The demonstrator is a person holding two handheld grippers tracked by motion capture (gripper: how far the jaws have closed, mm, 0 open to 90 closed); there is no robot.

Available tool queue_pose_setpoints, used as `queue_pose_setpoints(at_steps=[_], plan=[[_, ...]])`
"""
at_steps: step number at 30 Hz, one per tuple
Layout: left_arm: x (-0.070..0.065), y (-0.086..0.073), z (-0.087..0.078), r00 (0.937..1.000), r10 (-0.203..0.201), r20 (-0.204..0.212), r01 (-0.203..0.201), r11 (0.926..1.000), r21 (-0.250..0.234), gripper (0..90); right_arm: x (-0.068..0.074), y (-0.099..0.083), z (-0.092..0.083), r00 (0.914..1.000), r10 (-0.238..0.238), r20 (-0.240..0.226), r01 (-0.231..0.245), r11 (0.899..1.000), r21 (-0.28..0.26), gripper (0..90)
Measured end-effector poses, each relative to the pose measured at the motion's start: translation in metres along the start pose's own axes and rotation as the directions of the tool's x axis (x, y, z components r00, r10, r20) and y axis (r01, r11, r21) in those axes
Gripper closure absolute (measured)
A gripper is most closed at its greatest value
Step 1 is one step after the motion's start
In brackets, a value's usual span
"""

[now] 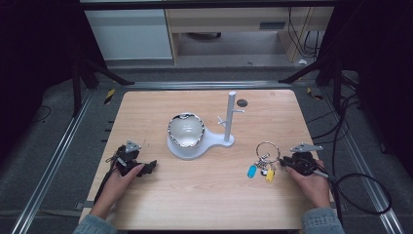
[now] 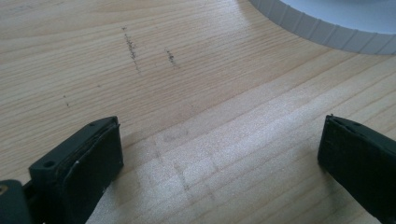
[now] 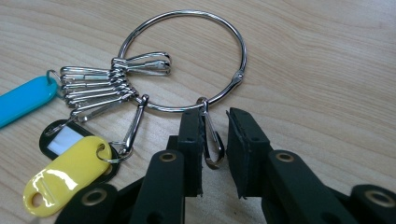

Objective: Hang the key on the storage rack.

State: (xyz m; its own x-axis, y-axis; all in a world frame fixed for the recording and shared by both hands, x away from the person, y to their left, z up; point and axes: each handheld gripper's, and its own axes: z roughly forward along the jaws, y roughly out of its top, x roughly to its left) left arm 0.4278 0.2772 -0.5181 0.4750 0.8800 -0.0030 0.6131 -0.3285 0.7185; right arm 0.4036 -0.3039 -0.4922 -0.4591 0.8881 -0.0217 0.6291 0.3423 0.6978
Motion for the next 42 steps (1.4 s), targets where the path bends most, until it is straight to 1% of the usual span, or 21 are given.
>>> queue_pose_setpoints(at_steps=[7,14,19,20,21,23,25,29,32,36,40,42], plan=[[0.000,0.000,0.000,1.0000,0.000,0.000,0.000,1.0000,0.000,0.0,0.002,0.000,0.000,0.9999,-0.007,-0.011,0.007,1.000,0.001,87.4],[0.000,0.000,0.000,1.0000,0.000,0.000,0.000,1.0000,0.000,0.0,0.002,0.000,0.000,1.0000,0.004,-0.009,-0.004,1.000,0.002,88.7],[0.000,0.000,0.000,1.0000,0.000,0.000,0.000,1.0000,0.000,0.0,0.003,0.001,-0.001,0.9999,0.009,-0.012,-0.009,1.000,-0.008,88.8],[0.000,0.000,0.000,1.0000,0.001,0.000,-0.001,1.0000,0.000,0.0,0.003,0.001,-0.002,0.9998,0.013,-0.015,-0.014,1.000,-0.015,88.8],[0.000,0.000,0.000,1.0000,0.001,-0.001,-0.001,1.0000,0.001,0.0,0.004,0.002,-0.004,0.9996,0.023,-0.018,-0.023,0.999,-0.035,88.8],[0.000,0.000,0.000,1.0000,0.001,-0.001,-0.001,1.0000,0.001,0.0,0.004,0.003,-0.005,0.9995,0.025,-0.018,-0.026,0.999,-0.039,88.9],[0.000,0.000,0.000,1.0000,0.001,-0.001,-0.001,1.0000,0.001,0.0,0.003,0.004,-0.007,0.9992,0.033,-0.021,-0.034,0.998,-0.056,88.9],[0.000,0.000,0.000,1.0000,0.000,-0.001,0.000,1.0000,0.001,0.0,0.003,0.007,-0.013,0.9975,0.060,-0.037,-0.063,0.993,-0.100,88.9],[0.000,0.000,0.000,1.0000,0.000,-0.001,0.000,1.0000,0.000,0.0,0.005,0.012,-0.018,0.9972,0.060,-0.044,-0.065,0.990,-0.122,88.9],[-0.001,0.000,0.000,1.0000,0.000,0.000,0.000,1.0000,-0.002,0.0,0.011,0.020,-0.023,0.9973,0.047,-0.057,-0.055,0.987,-0.152,88.9],[-0.001,0.000,0.000,1.0000,0.000,0.000,0.000,1.0000,-0.001,0.0,0.014,0.026,-0.026,0.9979,0.034,-0.056,-0.043,0.985,-0.165,88.9],[-0.001,0.000,0.000,1.0000,0.001,0.000,-0.001,1.0000,-0.002,0.0,0.016,0.034,-0.031,0.9979,0.025,-0.059,-0.035,0.982,-0.185,88.9]])
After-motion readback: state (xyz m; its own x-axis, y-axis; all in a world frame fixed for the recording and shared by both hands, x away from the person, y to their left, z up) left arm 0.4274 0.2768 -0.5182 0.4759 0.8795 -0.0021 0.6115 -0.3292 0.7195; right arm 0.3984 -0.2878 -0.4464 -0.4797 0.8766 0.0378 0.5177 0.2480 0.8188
